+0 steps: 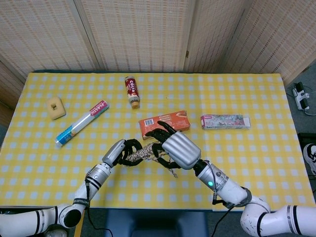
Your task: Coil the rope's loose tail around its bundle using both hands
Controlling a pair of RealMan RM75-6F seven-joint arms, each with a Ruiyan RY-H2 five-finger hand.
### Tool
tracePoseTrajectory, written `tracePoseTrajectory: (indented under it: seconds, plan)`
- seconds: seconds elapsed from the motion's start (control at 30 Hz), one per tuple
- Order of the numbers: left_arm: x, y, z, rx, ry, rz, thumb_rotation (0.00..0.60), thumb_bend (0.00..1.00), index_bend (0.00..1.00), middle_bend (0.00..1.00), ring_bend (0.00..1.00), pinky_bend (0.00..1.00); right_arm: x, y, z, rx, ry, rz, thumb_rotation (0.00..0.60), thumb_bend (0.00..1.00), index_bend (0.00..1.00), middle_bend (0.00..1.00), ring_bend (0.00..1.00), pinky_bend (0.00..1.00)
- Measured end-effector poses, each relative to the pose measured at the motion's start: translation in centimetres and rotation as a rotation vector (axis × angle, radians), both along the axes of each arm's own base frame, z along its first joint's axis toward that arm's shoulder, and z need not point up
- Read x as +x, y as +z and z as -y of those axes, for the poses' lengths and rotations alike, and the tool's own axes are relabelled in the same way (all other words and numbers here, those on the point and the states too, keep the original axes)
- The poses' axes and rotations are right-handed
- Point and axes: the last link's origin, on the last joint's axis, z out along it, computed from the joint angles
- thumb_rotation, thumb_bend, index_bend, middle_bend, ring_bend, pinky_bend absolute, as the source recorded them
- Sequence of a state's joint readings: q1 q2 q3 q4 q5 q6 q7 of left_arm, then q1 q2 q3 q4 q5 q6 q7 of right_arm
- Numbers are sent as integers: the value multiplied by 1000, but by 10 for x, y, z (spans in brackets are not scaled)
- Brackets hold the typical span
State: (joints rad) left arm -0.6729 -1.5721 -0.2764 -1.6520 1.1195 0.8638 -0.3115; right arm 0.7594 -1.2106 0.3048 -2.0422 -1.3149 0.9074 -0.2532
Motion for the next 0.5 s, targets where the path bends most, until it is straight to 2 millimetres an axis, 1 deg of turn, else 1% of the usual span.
tracePoseTrajectory:
  seconds: [0.03, 0.13, 0.23, 0.37, 0.5]
  plan:
    - [2, -1, 1, -12, -6, 9, 600, 604, 757, 758, 738, 813, 7, 0, 4, -4, 5, 10, 600, 514, 679, 192, 164, 1]
    - [10, -4, 7, -64, -33, 49, 600, 604, 757, 758, 738, 813, 15, -1, 14, -20, 2, 24, 600, 514, 679, 192, 164, 1]
    - [19, -6, 14, -112, -75, 91, 600, 604, 757, 758, 738, 813, 18, -2, 25, -47, -17, 33, 600, 514, 679, 192, 165, 1]
    - [27, -6, 23, -165, -123, 158, 600, 604, 758, 758, 738, 813, 12, -1, 39, -89, -54, 32, 600, 514, 679, 191, 164, 1]
    - [31, -1, 27, -199, -137, 235, 600, 604, 758, 759, 738, 813, -3, 2, 50, -117, -111, 31, 600, 514, 678, 195, 164, 1]
